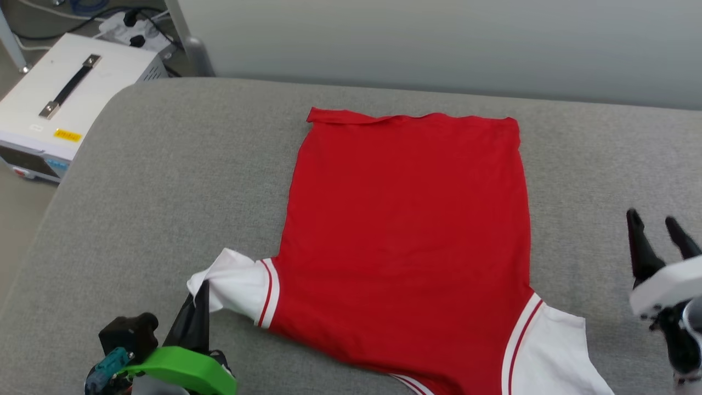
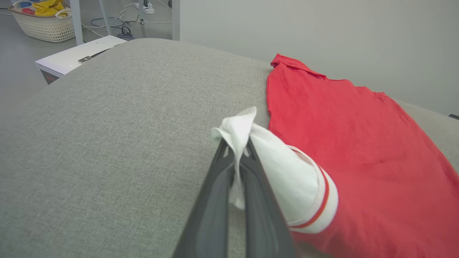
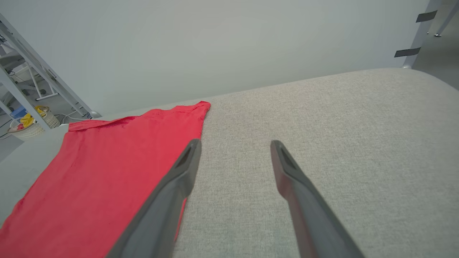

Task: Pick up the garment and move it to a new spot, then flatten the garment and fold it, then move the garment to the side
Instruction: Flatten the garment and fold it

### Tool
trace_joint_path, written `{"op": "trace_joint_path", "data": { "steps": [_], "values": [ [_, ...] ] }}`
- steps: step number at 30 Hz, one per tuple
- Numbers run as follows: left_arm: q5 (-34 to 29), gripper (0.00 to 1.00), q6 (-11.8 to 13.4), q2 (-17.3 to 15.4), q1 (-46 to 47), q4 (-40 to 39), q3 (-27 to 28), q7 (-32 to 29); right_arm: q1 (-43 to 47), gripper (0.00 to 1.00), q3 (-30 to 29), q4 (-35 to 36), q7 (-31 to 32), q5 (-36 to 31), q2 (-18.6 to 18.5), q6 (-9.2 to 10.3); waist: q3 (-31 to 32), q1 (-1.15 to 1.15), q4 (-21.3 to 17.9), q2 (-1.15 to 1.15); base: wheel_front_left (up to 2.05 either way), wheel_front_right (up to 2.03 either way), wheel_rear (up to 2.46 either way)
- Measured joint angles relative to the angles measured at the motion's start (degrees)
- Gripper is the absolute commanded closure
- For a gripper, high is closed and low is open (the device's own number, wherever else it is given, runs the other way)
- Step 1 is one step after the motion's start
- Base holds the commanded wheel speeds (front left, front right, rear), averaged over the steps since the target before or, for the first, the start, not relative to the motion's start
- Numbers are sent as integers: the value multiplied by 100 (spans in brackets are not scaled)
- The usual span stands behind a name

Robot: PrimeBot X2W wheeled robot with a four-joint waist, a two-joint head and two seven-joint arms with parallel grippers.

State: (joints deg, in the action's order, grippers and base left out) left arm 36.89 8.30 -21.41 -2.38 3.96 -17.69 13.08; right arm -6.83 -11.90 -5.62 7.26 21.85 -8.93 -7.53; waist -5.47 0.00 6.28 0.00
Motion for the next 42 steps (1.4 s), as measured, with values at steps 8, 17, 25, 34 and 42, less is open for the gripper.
{"op": "trace_joint_path", "data": {
  "steps": [8,17,25,34,42],
  "values": [
    [-257,100,-196,401,641,-140,-199,108,-2320,0,-80,-1578,524,77,-706,0,-626,1,374,0,0,0,0],
    [-520,100,-614,727,1321,-113,-342,157,-4267,0,275,-3143,2113,-141,-1310,0,-1360,1,925,0,0,0,0],
    [-753,100,-975,1149,1697,-138,-353,158,-5374,0,613,-3898,3088,-414,-1528,0,-2052,2,1438,0,0,0,0],
    [-991,100,-1209,1404,1745,16,-179,158,-5728,0,613,-4356,3878,-538,-1596,-1,-2548,1,1790,0,0,0,0],
    [-1058,100,-1315,1548,1747,147,-31,158,-5793,100,606,-4342,4419,-538,-1681,1,-2556,0,1872,0,0,0,0]
  ]
}}
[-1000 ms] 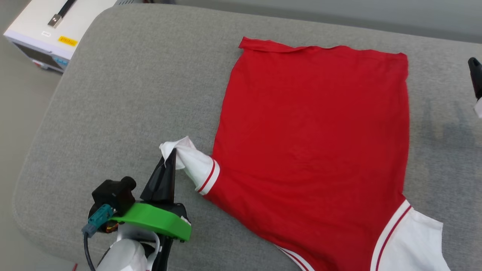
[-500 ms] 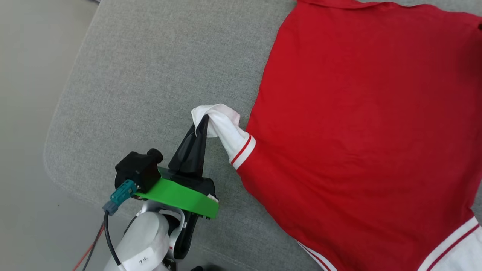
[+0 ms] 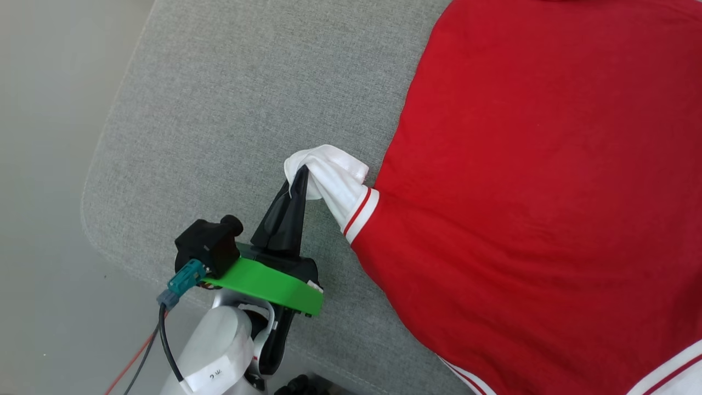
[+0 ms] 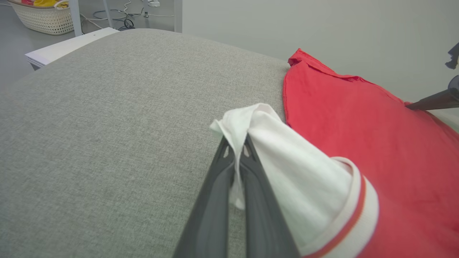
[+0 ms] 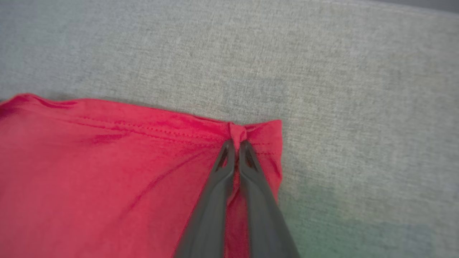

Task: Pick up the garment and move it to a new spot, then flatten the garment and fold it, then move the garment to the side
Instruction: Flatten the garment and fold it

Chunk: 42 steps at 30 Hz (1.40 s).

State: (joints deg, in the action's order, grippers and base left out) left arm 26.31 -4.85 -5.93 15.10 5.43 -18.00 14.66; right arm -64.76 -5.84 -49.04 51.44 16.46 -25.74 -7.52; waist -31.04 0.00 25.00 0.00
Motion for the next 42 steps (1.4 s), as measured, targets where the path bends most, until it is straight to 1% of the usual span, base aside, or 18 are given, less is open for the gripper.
{"op": "trace_joint_path", "data": {
  "steps": [4,8,12,15,18,20,25,28,31,33,37,42],
  "values": [
    [-15,100,-45,44,-2,112,44,0,71,100,55,76,48,0,-18,0,111,0,-10,0,0,0,0],
    [-34,100,-54,54,-26,219,124,0,209,100,58,213,52,-10,-114,0,309,0,-36,0,0,0,0],
    [-47,100,-52,44,-159,407,177,0,494,100,134,493,87,41,-335,-1,584,0,-92,0,0,0,0],
    [-44,100,-22,-1,-306,494,244,-9,806,100,227,904,91,179,-525,-1,818,0,-163,0,0,0,0],
    [12,100,58,-83,-466,526,343,-68,1259,100,227,1379,88,412,-634,-1,1050,0,-278,0,0,0,0],
    [52,100,94,-153,-571,528,381,-144,1736,100,185,1716,83,583,-708,-1,1213,0,-382,0,0,0,0],
    [102,100,212,-313,-814,499,514,-322,3135,100,-141,2661,69,861,-669,-1,1539,0,-712,0,0,0,0],
    [153,100,260,-416,-954,455,575,-465,4074,100,-480,3281,53,936,-485,-1,1705,0,-958,0,0,0,0],
    [200,100,311,-501,-1100,381,614,-582,5007,100,-850,3899,23,945,-134,-1,1859,0,-1212,0,0,0,0],
    [221,100,332,-548,-1176,321,653,-654,5623,100,-1081,4297,23,943,170,-1,1956,0,-1397,0,0,0,0],
    [276,100,386,-660,-1262,253,708,-789,6605,100,-1422,4834,-35,880,815,-1,2110,0,-1738,0,0,0,0],
    [374,100,416,-702,-1387,201,697,-943,7459,100,-1661,5123,-113,820,1593,-1,2271,0,-2092,0,0,0,0]
  ]
}}
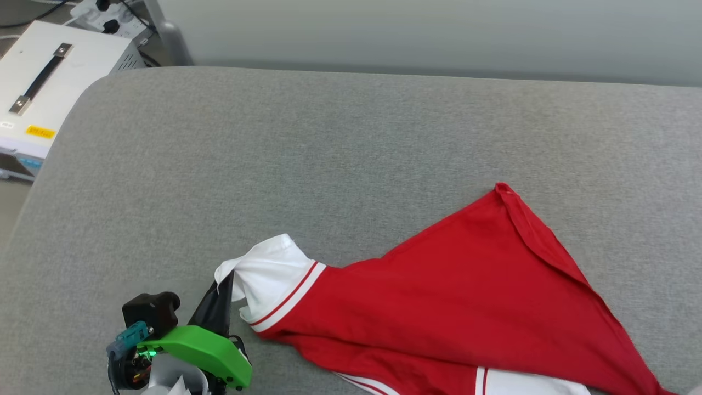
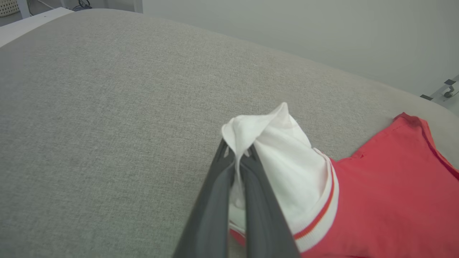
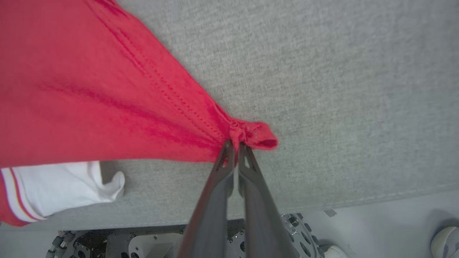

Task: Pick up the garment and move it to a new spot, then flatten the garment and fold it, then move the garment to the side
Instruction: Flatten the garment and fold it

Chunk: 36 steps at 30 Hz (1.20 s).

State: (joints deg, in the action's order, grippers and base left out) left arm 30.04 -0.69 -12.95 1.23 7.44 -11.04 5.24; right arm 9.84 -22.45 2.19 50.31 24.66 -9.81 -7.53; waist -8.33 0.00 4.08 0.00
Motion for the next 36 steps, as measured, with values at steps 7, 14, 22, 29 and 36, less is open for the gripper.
{"op": "trace_joint_path", "data": {
  "steps": [7,14,22,29,36],
  "values": [
    [37,100,23,-29,-78,-31,-12,-120,547,84,-64,-221,-469,68,616,0,171,0,-339,0,0,0,0],
    [40,100,52,-48,-90,-83,-70,-176,478,0,45,-375,-1863,333,687,1,159,0,-463,0,0,0,0],
    [37,100,78,-52,-75,-138,-148,-172,-282,0,347,-185,-3785,164,623,0,106,0,-373,0,0,0,0],
    [34,100,97,0,101,-259,-234,-167,-1266,0,1533,-291,-3675,53,-157,0,-71,0,-203,0,0,0,0],
    [18,100,58,96,361,-285,-387,-87,-2375,0,2775,-423,-1997,233,-1118,0,-324,0,16,0,0,0,0]
  ]
}}
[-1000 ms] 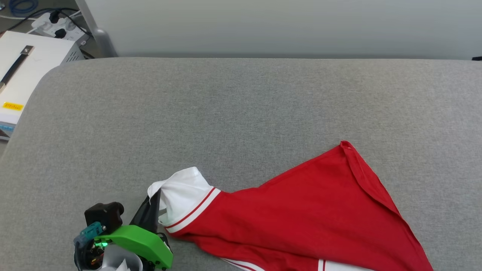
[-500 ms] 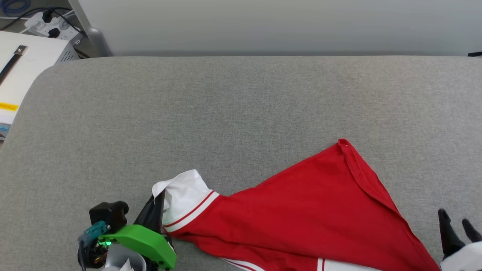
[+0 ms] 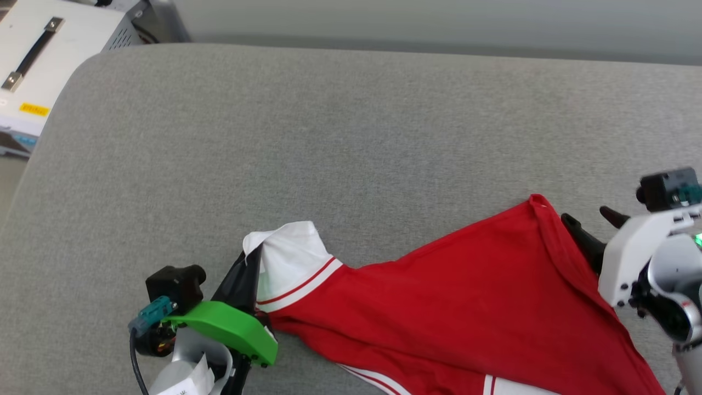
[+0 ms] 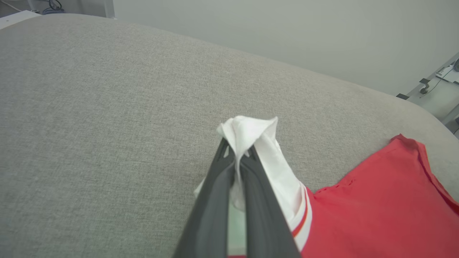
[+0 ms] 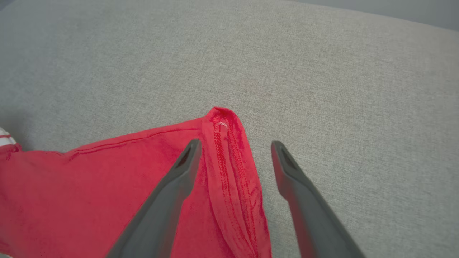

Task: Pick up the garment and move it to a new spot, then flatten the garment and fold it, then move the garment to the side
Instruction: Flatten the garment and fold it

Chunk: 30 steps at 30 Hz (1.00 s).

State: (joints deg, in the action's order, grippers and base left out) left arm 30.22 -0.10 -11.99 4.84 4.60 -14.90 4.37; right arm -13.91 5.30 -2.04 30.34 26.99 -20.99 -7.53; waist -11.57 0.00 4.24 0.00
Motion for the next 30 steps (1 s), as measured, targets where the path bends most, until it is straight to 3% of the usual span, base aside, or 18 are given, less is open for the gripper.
{"op": "trace_joint_path", "data": {
  "steps": [8,21,22,23,24,30],
  "values": [
    [1,100,-66,142,235,-138,-146,122,-1081,0,740,-616,1493,245,-559,1,-362,0,298,0,0,0,0],
    [3,100,-118,231,438,-87,-183,271,-1952,0,1523,-1880,1962,605,-782,-2,-918,0,566,0,0,0,0],
    [4,100,-118,231,439,-67,-182,272,-2007,56,1566,-1915,2046,650,-783,-1,-923,0,568,0,0,0,0],
    [5,100,-118,231,440,-47,-181,274,-2043,92,1594,-1939,2103,702,-775,-1,-918,0,563,0,0,0,0],
    [10,100,-118,230,440,-37,-183,274,-2061,100,1613,-1963,2138,753,-772,-1,-910,0,555,0,0,0,0],
    [21,100,-111,163,441,13,-152,274,-2159,100,1981,-2062,2116,1080,-776,3,-686,0,419,0,0,0,0]
  ]
}}
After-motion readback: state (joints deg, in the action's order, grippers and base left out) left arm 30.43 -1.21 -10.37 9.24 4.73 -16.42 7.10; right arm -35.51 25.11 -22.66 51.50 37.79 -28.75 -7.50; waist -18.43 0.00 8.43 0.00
